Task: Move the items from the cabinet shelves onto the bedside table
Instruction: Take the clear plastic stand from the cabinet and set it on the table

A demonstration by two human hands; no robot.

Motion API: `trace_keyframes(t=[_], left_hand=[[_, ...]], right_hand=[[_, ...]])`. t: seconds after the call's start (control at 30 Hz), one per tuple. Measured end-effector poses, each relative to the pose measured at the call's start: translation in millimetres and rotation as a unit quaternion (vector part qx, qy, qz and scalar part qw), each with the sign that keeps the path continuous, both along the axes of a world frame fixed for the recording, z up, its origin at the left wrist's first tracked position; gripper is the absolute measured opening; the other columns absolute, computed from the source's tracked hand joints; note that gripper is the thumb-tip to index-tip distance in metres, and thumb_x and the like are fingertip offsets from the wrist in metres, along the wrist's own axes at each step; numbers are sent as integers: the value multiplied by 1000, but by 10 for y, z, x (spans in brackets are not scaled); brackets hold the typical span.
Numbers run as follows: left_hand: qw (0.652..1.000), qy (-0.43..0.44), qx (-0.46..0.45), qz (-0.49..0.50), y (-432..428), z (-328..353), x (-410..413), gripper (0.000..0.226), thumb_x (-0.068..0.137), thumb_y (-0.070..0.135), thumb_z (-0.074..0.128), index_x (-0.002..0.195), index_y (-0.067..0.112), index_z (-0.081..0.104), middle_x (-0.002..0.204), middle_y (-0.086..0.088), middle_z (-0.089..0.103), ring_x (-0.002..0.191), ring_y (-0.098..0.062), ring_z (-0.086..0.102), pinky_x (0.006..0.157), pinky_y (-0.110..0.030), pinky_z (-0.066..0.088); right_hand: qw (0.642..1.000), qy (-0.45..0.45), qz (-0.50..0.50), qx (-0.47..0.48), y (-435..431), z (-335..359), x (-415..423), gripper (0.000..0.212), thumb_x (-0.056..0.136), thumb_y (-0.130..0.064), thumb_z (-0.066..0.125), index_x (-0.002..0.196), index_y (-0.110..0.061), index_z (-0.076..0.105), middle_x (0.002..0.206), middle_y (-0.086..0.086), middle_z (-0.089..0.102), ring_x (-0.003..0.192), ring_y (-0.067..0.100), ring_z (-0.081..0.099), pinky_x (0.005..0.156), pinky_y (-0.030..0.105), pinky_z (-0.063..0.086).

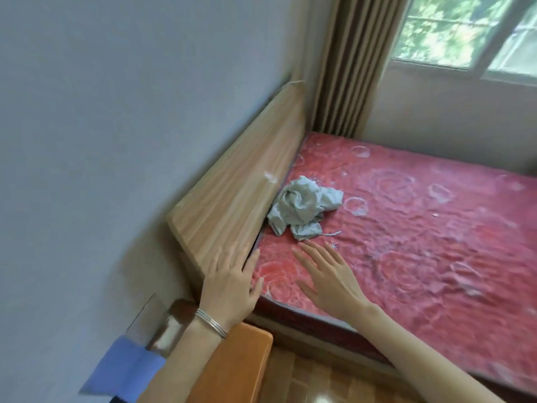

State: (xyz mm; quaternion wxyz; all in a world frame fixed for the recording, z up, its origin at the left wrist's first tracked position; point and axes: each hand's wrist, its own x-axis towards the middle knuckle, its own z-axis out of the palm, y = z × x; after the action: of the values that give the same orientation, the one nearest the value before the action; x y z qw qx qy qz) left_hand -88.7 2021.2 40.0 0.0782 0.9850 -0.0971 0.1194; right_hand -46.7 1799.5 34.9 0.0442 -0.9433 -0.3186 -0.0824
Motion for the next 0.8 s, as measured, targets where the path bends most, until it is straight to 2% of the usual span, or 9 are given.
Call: trace_keyframes(t=[0.1, 0.2, 0.3, 0.43, 0.63, 0.8], left_hand=[[995, -4, 4, -102, -737, 203, 224, 57, 82, 45, 37, 121, 12, 63, 121, -11, 63, 115, -31, 57, 94, -51, 46], [979, -2, 19, -205, -1605, 299, 255, 59, 83, 47, 35, 124, 14, 61, 123, -10, 62, 117, -30, 55, 97, -52, 44], [951, -5, 29, -309, -2516, 362, 7, 59, 82, 46, 36, 125, 15, 61, 125, -11, 61, 116, -31, 56, 95, -52, 45], [904, -13, 25, -427, -3593, 381, -690, 58, 82, 45, 37, 126, 16, 60, 128, -10, 59, 118, -32, 55, 93, -53, 47], [835, -9, 22, -550, -4856, 381, -1970, 57, 84, 47, 36, 130, 20, 56, 134, -9, 55, 124, -32, 50, 97, -54, 43], [759, -47, 4, -650, -5811, 566, -3101, 57, 82, 46, 38, 130, 22, 56, 133, -7, 55, 122, -30, 52, 102, -47, 39]], right_hand=[[995, -20, -103, -4, -754, 200, -255, 55, 89, -46, 39, 132, -13, 50, 134, 7, 54, 126, 24, 47, 104, 48, 39], [978, -19, -210, -13, -1537, 311, -681, 57, 88, -47, 39, 135, -15, 46, 136, 7, 52, 129, 24, 45, 108, 45, 31], [951, -7, -310, -14, -2268, 387, -1300, 60, 87, -47, 39, 137, -16, 43, 139, 7, 49, 131, 23, 42, 106, 46, 37], [906, 17, -422, -29, -3102, 424, -2394, 61, 87, -46, 37, 140, -17, 40, 143, 5, 44, 133, 23, 39, 108, 46, 30], [825, 52, -561, -40, -3996, 466, -4274, 64, 87, -52, 33, 144, -23, 33, 147, 4, 39, 135, 20, 36, 108, 48, 32], [753, 31, -656, -27, -4491, 730, -5741, 64, 94, -49, 39, 148, -27, 14, 155, 2, 18, 143, 18, 15, 116, 44, 10]])
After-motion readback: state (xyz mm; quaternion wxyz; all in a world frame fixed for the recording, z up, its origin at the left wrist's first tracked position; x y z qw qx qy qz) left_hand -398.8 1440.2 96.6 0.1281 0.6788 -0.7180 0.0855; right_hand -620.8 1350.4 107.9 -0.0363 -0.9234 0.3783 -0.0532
